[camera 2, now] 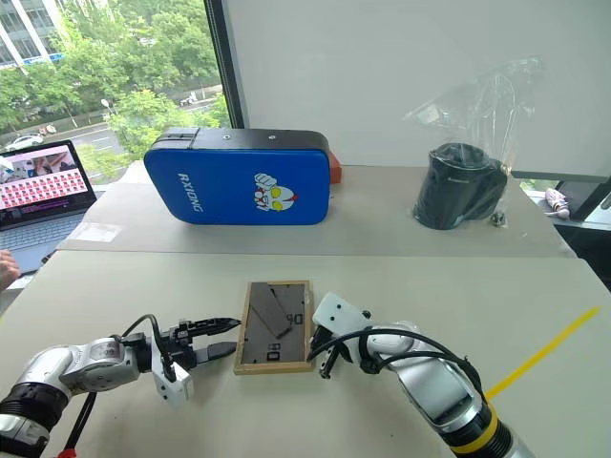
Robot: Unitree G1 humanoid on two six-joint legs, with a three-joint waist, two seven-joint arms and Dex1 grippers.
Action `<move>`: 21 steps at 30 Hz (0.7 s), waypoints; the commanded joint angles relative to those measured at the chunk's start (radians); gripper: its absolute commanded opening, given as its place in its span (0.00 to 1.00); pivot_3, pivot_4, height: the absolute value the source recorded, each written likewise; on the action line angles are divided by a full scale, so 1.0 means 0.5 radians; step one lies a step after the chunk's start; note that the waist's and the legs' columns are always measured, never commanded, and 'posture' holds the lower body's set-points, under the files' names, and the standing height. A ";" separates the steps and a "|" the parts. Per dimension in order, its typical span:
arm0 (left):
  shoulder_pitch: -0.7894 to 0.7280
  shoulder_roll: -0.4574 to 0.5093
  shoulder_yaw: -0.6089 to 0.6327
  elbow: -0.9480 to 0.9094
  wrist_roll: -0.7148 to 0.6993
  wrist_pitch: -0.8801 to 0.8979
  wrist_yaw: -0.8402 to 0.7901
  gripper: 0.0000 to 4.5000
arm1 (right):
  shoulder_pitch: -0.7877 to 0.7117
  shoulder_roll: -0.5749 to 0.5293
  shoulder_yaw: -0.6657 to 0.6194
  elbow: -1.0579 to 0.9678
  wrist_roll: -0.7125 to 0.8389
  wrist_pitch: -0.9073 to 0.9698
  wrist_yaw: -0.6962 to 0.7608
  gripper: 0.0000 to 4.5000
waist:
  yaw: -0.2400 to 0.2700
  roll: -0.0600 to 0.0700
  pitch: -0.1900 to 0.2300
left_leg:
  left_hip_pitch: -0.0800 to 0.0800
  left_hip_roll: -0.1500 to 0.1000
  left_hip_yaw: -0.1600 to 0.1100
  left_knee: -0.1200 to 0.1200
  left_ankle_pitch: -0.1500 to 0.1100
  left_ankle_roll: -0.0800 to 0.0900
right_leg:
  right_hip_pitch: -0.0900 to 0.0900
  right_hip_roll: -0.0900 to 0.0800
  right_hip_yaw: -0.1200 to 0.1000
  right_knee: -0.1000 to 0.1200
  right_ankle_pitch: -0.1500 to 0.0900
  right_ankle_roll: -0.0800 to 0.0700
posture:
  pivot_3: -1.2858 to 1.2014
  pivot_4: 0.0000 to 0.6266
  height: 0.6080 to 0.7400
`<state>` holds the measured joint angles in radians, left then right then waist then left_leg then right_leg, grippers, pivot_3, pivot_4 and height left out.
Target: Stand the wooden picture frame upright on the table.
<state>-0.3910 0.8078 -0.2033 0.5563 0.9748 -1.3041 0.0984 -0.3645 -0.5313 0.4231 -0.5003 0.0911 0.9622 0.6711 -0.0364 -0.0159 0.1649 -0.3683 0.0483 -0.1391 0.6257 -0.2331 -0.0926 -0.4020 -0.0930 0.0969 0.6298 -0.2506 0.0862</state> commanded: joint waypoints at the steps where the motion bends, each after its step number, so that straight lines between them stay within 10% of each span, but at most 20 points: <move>1: -0.037 -0.074 -0.175 0.036 0.088 0.017 0.066 0.65 | 0.015 0.040 0.076 -0.009 0.057 0.048 0.015 0.00 | 0.011 0.002 -0.005 | 0.001 0.000 0.000 0.000 0.000 0.000 | 0.001 0.000 0.000 0.000 0.000 0.001 | 0.52 0.24 1.00; 11: -0.036 -0.036 -0.306 0.006 0.033 -0.034 0.071 0.65 | -0.014 0.052 0.077 0.050 0.035 0.044 0.005 0.00 | 0.035 0.008 -0.019 | 0.003 0.000 0.000 0.000 0.001 -0.001 | 0.002 0.000 0.000 0.001 -0.001 0.002 | 0.52 0.24 1.00; 21: -0.116 0.384 -0.444 0.130 -0.599 -0.211 -0.371 0.65 | 0.035 -0.002 0.056 0.010 0.039 0.037 0.014 0.00 | -0.016 0.008 -0.019 | 0.000 0.001 0.000 -0.005 0.000 0.000 | -0.003 0.001 0.000 0.000 -0.003 0.001 | 0.52 0.24 1.00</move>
<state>-0.4303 0.9743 -0.3877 0.6071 0.7409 -1.3943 -0.0162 -0.3680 -0.5241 0.4255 -0.4888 0.0932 0.9680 0.6676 -0.0441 -0.0121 0.1554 -0.3687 0.0488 -0.1391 0.6234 -0.2330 -0.0927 -0.4037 -0.0927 0.0968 0.6300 -0.2522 0.0869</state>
